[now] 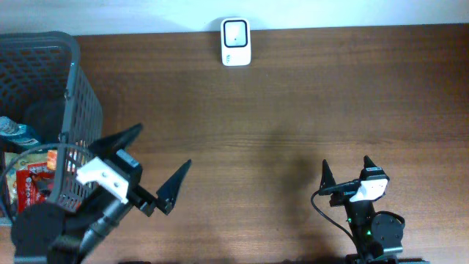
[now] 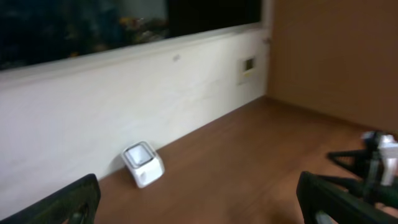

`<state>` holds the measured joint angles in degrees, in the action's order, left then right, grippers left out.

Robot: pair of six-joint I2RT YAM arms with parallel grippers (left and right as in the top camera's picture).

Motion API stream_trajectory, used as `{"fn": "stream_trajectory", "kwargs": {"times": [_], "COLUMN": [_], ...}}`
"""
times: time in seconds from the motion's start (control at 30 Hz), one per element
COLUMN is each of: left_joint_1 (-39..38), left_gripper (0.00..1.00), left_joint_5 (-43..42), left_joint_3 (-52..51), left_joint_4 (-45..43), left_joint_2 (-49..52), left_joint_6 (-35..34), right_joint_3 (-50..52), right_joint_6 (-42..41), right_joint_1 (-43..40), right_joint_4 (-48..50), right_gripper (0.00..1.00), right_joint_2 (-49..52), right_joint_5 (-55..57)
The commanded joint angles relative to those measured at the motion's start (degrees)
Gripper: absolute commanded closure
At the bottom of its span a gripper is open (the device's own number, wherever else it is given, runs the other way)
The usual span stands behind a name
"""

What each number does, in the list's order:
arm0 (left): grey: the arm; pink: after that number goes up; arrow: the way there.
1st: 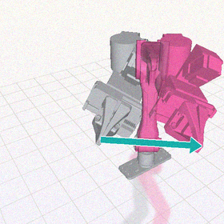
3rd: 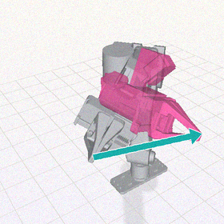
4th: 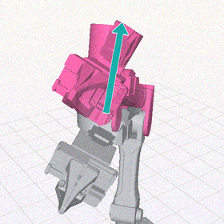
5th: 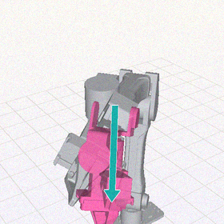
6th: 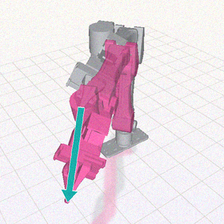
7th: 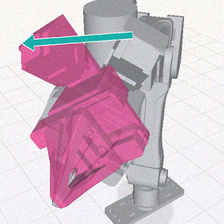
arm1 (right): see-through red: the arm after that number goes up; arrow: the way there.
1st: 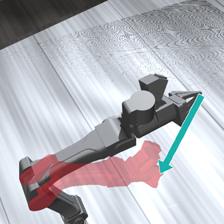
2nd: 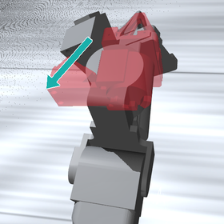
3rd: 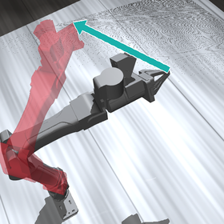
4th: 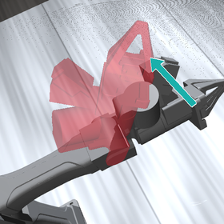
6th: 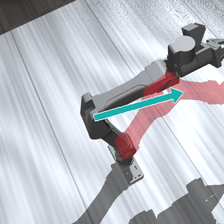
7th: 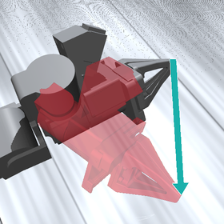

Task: Scan the item barcode
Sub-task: 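Move the left gripper over the grey basket and lower inside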

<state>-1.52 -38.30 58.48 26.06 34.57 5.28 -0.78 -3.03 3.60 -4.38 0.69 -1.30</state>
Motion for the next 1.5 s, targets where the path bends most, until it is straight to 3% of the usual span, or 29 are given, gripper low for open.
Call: {"fn": "stream_trajectory", "kwargs": {"times": [0.0, 0.1, 0.13, 0.2, 0.3, 0.43, 0.6, 0.77, 1.13, 1.47], "left_joint_1": [0.11, 0.15, 0.57, 1.68, 1.7, 1.7, 2.19, 6.75, 30.51, 37.48], "left_gripper": [0.01, 0.01, 0.01, 0.01, 0.01, 0.01, 0.01, 0.01, 0.01, 0.01], "left_joint_5": [-5.6, 2.32, 6.99, 10.05, 2.69, 10.1, 37.35, 51.69, 43.89, 43.63], "left_joint_3": [3.19, 6.45, 11.82, 27.21, 41.7, 43.69, 52.61, 59.95, 63.1, 63.08], "left_joint_4": [-3.56, -2.12, 3.98, 19.54, 35.17, 34.73, 38.18, 39.6, 44.35, 44.28], "left_joint_2": [3.23, 6.82, 10.8, 21.64, 32.87, 38.97, 41.07, 41.46, 53.59, 58.75], "left_joint_6": [1.44, -4.48, -7.21, -4.92, -4.39, -11.61, -23.06, -27.02, -29.66, -29.7], "right_joint_3": [0.46, 0.46, 0.46, 0.46, 0.46, 0.46, 0.46, 0.46, 0.46, 0.46], "right_joint_6": [-0.2, -0.2, -0.2, -0.2, -0.2, -0.2, -0.2, -0.2, -0.2, -0.2], "right_joint_1": [0.42, 0.42, 0.42, 0.42, 0.42, 0.42, 0.42, 0.42, 0.42, 0.42], "right_joint_4": [-0.15, -0.13, -0.13, -0.13, -0.13, -0.13, -0.13, -0.15, -0.13, -0.13], "right_gripper": [0.02, 0.02, 0.02, 0.02, 0.02, 0.02, 0.02, 0.02, 0.02, 0.02], "right_joint_2": [-0.22, -0.22, -0.22, -0.22, -0.22, -0.22, -0.22, -0.22, -0.22, -0.22], "right_joint_5": [0.5, 0.5, 0.5, 0.5, 0.5, 0.5, 0.5, 0.5, 0.5, 0.5]}}
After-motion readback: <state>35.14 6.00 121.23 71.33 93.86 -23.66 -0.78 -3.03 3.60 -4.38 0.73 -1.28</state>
